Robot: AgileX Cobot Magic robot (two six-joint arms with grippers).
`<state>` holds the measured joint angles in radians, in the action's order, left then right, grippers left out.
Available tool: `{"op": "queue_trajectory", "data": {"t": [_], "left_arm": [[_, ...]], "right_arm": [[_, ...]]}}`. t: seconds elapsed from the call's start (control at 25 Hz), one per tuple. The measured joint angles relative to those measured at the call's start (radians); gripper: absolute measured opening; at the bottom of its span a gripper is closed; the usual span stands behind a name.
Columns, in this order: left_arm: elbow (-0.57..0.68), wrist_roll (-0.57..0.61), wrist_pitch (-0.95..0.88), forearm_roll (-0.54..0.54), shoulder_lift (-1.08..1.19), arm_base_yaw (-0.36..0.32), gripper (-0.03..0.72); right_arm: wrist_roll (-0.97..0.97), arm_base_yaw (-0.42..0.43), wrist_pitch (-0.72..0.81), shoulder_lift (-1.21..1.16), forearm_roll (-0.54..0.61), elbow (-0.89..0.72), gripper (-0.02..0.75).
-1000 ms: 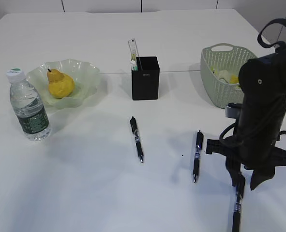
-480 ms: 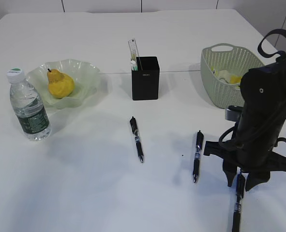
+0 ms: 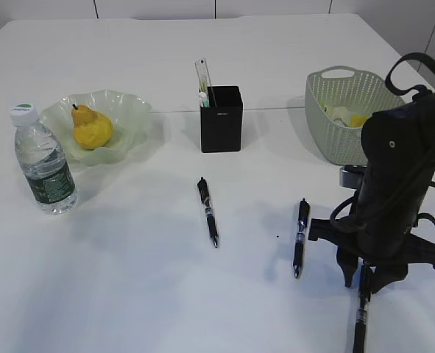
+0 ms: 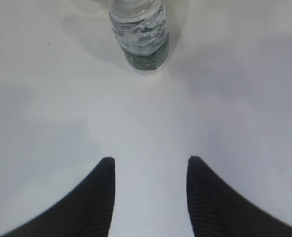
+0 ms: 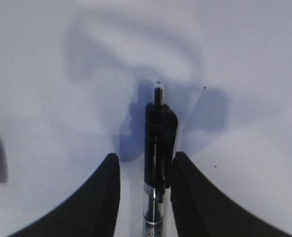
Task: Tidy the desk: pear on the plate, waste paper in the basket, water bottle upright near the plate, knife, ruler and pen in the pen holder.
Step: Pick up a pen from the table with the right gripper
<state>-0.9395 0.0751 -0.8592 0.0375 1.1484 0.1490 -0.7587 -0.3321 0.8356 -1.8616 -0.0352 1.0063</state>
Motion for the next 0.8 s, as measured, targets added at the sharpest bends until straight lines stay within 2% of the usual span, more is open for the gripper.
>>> {"op": "queue_trajectory", "data": {"t": [0.8], "left_arm": [[0.000,0.000,-0.002,-0.002,0.000,0.000,0.330]], "right_arm": [[0.000,0.000,0.021,-0.019,-0.054,0.000,0.284]]}}
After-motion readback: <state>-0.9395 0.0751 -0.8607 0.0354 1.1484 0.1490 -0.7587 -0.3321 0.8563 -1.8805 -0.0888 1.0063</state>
